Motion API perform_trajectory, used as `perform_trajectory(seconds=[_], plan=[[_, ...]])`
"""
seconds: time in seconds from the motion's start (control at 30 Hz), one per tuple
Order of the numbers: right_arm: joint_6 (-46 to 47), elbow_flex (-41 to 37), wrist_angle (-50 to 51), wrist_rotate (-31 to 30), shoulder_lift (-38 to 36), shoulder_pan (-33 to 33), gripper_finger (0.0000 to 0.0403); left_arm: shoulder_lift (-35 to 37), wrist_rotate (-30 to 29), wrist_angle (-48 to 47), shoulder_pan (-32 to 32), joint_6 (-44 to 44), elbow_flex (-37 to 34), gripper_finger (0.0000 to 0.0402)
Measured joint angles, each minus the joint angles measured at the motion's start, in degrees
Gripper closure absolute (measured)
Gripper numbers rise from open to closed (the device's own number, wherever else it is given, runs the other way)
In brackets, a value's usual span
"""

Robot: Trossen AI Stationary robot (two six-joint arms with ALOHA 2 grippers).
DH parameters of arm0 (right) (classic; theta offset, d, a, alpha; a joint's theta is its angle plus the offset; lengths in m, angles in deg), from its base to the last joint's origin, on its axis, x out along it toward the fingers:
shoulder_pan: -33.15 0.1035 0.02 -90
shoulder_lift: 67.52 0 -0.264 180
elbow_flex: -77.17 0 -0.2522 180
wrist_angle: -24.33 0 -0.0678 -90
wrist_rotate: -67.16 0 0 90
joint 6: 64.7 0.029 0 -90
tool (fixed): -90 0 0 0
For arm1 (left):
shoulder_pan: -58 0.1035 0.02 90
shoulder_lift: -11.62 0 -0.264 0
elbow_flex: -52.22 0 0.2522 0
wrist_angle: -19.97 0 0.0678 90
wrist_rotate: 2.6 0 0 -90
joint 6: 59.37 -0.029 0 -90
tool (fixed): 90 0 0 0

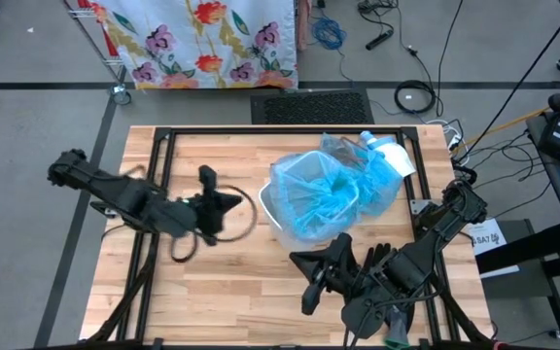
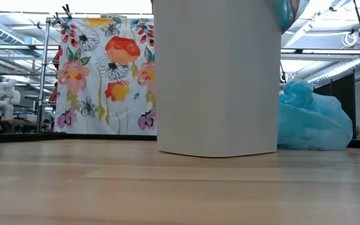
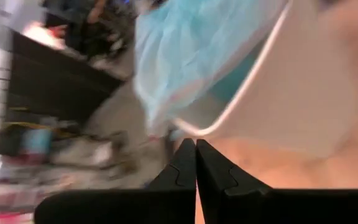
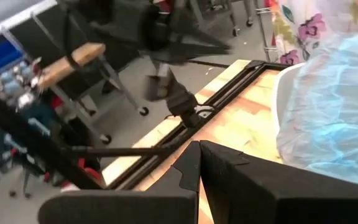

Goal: Place trash/remove bag and relplace
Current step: Insert the new blue trash bag into the white trash bin

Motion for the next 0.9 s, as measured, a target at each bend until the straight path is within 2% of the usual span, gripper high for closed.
perform_trajectory(seconds=[0.2, 0.4, 0.47, 0.63, 0.9], plan=[[6.6, 0.0, 0.5, -1.0, 0.0, 0.2, 0.0403, 8.3, 14.7, -4.0, 0.6, 16.9, 0.0, 0.0401], [15.0, 0.0, 6.9, -0.5, -0.3, 0.2, 0.0403, 14.5, 29.2, -7.6, 4.5, 25.4, 0.0, 0.0401], [19.4, 0.0, 9.9, 1.9, -0.3, 0.3, 0.0403, 15.6, 33.5, -7.9, 5.9, 26.6, 0.0, 0.0401], [31.2, 0.0, 16.4, 11.2, -0.1, 0.9, 0.0403, 17.2, 40.3, -8.1, 8.2, 28.8, 0.0, 0.0401], [50.5, 0.0, 25.4, 12.7, 0.4, 7.6, 0.0403, 17.3, 47.7, -7.5, 11.5, 30.0, -4.0, 0.0401]])
